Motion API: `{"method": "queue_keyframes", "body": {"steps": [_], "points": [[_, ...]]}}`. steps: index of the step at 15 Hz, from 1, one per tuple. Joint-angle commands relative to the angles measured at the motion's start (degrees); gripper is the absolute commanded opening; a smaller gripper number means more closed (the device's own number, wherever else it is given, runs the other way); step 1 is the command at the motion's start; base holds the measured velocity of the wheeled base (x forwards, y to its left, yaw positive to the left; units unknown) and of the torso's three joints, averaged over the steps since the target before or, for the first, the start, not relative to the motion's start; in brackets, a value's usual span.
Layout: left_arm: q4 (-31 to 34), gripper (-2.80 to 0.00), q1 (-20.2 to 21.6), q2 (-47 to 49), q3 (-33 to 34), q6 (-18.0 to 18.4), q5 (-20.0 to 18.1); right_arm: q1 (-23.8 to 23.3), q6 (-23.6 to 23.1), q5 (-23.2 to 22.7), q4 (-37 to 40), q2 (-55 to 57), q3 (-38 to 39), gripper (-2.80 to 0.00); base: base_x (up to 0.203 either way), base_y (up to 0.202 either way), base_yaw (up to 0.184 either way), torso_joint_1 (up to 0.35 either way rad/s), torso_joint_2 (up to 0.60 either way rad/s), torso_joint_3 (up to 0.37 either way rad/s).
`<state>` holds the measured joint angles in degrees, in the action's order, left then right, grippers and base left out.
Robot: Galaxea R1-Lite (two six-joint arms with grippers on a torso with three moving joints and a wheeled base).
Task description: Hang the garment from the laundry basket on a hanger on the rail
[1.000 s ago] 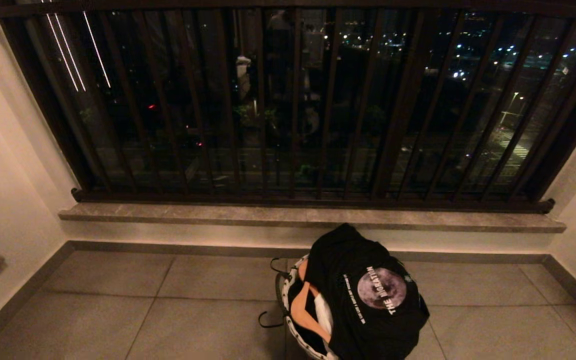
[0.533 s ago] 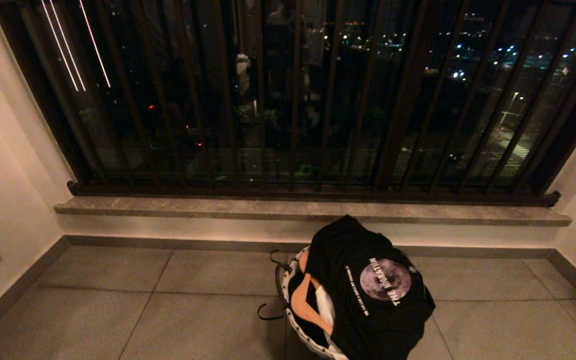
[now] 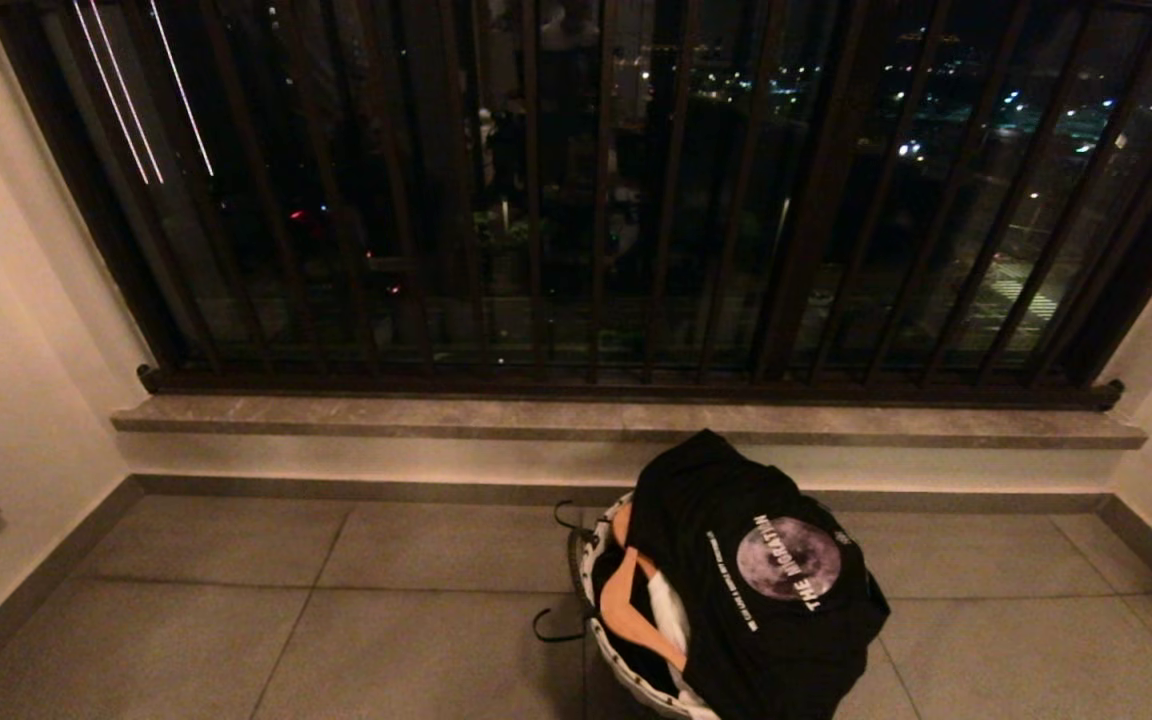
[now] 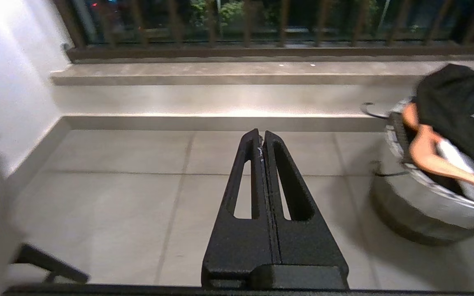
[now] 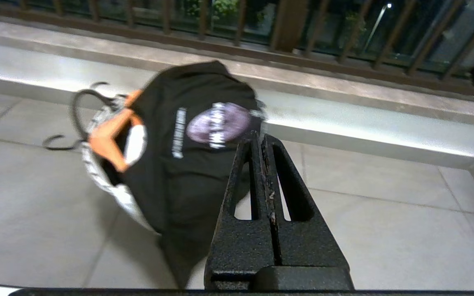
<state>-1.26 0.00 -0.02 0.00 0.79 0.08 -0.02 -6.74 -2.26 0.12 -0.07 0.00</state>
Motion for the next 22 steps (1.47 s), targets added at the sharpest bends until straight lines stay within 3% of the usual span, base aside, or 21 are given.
{"method": "queue_keyframes", "body": {"steps": [1, 7, 13, 22], "points": [[0.0, -2.8, 0.0, 0.0, 0.4, 0.1, 0.0, 0.0, 0.0, 0.0, 0.0, 0.1, 0.0, -2.8, 0.0, 0.204, -0.004, 0.005, 0.0, 0.002], [-0.1, -2.8, 0.0, 0.0, 0.4, -0.3, -0.1, 0.0, 0.0, 0.0, 0.0, 0.1, 0.0, -2.8, -0.039, 0.182, -0.004, 0.001, 0.0, 0.003], [0.0, -2.8, 0.0, 0.0, 0.4, -0.2, -0.1, 0.0, 0.1, 0.0, 0.0, 0.1, 0.0, -2.8, -0.006, 0.006, 0.0, -0.001, 0.0, 0.001], [-0.1, -2.8, 0.0, 0.0, 0.4, -0.4, -0.1, 0.0, 0.0, 0.1, 0.0, 0.1, 0.0, -2.8, 0.176, 0.0, -0.001, 0.003, 0.0, 0.003]]}}
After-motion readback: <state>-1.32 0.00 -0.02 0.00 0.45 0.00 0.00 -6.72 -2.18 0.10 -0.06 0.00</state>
